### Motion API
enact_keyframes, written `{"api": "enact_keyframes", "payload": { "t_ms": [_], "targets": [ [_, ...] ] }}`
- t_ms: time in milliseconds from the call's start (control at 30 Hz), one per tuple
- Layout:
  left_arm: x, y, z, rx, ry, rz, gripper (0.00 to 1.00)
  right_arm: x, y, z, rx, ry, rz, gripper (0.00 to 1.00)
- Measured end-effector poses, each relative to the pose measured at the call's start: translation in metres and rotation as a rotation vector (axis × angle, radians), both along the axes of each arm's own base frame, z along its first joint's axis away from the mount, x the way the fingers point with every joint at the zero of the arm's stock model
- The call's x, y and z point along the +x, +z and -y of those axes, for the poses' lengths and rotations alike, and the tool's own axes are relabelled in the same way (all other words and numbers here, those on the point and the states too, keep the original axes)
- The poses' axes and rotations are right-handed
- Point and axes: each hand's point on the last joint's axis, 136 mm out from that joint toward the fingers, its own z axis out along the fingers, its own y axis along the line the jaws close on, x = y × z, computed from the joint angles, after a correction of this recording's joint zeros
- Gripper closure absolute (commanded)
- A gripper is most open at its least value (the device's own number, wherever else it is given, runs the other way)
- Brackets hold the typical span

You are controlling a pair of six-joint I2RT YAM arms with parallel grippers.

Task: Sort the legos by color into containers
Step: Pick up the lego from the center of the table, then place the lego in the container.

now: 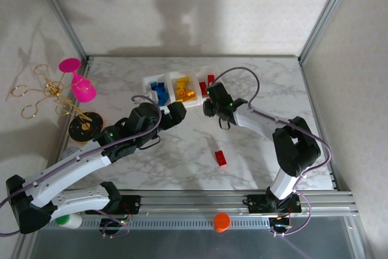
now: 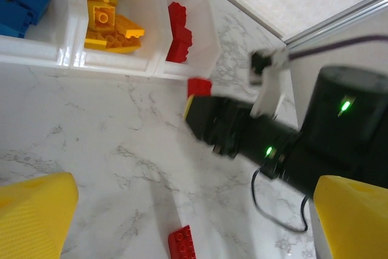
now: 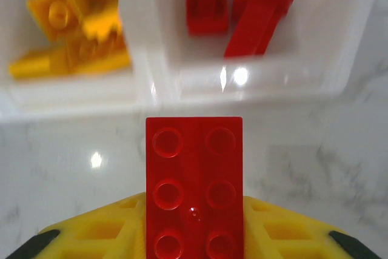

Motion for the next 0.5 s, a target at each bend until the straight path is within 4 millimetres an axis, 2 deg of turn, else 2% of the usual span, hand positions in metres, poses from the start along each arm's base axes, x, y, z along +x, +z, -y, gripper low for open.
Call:
{"api": "enact_keyframes", "payload": {
  "t_ms": [133, 333, 367, 500],
  "targets": [
    [0.007, -0.006, -0.001, 0.045, 0.010, 0.007, 0.00, 0.051, 0.014, 0.002, 0.008, -0.047, 0.065, 0.64],
    [0.020, -0.013, -0.005, 0.099, 0.042, 0.024, 0.00, 0.122, 0.010, -0.009, -0.020, -0.066, 0.126, 0.63],
    [0.023, -0.013, -0.006, 0.106, 0.048, 0.027, 0.00, 0.133, 0.008, -0.013, -0.023, -0.066, 0.134, 0.60],
    [0.028, -0.017, -0.009, 0.129, 0.064, 0.029, 0.00, 0.158, 0.001, -0.020, -0.037, -0.059, 0.153, 0.54]
  ]
}}
